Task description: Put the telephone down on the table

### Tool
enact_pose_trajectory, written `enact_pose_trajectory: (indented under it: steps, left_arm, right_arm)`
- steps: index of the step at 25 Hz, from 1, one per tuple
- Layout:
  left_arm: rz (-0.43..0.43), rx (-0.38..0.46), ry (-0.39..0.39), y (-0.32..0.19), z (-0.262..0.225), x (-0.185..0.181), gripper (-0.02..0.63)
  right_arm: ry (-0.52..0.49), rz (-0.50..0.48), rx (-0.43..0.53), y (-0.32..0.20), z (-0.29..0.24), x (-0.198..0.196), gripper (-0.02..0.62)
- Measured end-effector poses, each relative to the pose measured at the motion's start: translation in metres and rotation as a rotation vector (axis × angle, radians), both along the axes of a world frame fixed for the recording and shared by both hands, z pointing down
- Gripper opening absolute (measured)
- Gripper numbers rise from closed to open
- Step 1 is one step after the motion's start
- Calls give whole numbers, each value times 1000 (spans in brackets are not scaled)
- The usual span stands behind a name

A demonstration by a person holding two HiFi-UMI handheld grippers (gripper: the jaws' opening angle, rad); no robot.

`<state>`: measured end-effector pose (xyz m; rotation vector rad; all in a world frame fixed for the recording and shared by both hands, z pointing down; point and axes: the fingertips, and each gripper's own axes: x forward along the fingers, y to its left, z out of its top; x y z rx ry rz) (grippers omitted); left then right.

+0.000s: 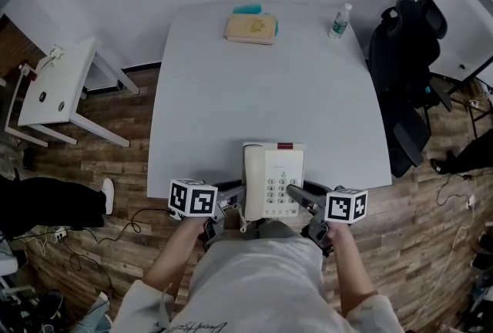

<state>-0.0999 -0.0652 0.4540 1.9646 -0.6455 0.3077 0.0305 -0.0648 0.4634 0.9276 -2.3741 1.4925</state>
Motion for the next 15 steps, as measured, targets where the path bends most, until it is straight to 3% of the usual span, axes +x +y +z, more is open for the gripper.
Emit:
enact_pose_trajectory:
  steps: [15]
  left_arm:
    - [-40, -1, 19, -28, -1, 14, 129]
  right_arm:
    - [3, -37, 6, -33, -2, 14, 218]
